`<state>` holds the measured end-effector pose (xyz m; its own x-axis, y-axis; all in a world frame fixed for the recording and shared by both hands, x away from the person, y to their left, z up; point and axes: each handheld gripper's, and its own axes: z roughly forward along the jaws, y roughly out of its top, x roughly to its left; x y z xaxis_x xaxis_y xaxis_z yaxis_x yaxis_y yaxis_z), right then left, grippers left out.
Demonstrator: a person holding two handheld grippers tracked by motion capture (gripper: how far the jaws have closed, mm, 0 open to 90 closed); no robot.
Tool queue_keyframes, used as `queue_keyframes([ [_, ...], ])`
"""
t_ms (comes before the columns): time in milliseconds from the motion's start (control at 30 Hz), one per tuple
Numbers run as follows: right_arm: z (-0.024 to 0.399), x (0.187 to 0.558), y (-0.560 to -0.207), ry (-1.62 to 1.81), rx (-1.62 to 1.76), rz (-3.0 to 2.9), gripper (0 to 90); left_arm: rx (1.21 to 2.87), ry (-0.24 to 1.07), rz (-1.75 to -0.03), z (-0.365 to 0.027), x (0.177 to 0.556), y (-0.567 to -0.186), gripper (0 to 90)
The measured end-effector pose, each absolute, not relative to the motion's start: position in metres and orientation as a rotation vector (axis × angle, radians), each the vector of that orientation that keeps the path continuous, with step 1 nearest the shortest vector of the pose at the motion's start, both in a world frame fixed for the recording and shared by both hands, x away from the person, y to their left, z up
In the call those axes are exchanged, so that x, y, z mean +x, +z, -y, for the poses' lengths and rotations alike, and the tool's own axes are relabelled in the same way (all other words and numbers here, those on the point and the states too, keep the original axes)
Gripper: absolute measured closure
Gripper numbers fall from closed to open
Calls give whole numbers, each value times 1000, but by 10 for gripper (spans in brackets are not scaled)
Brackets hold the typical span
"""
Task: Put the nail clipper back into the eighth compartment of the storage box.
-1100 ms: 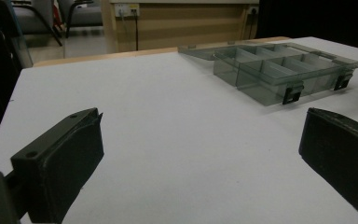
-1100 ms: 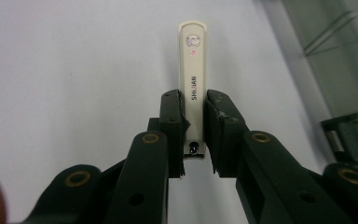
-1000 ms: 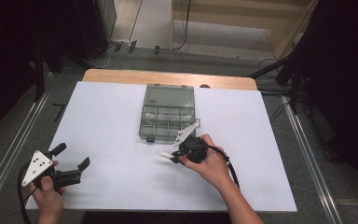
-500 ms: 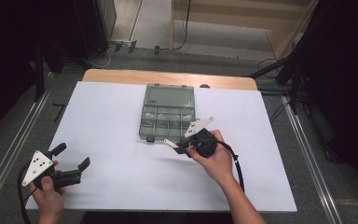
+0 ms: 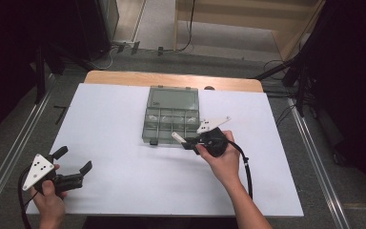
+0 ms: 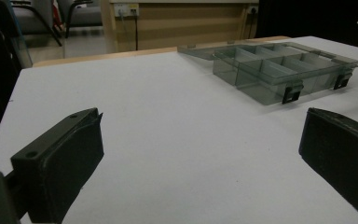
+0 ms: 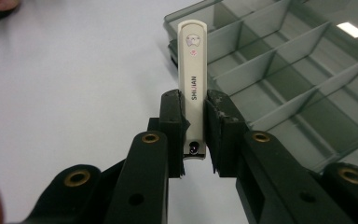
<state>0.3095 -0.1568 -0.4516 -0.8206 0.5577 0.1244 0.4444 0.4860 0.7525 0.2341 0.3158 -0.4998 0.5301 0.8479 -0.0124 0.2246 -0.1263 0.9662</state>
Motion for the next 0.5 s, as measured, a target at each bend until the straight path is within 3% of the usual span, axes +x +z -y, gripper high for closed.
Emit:
queue_keyframes([
  [500, 174, 316, -453, 1326, 1053, -2406, 792, 1648, 693, -923, -316, 234, -500, 0],
])
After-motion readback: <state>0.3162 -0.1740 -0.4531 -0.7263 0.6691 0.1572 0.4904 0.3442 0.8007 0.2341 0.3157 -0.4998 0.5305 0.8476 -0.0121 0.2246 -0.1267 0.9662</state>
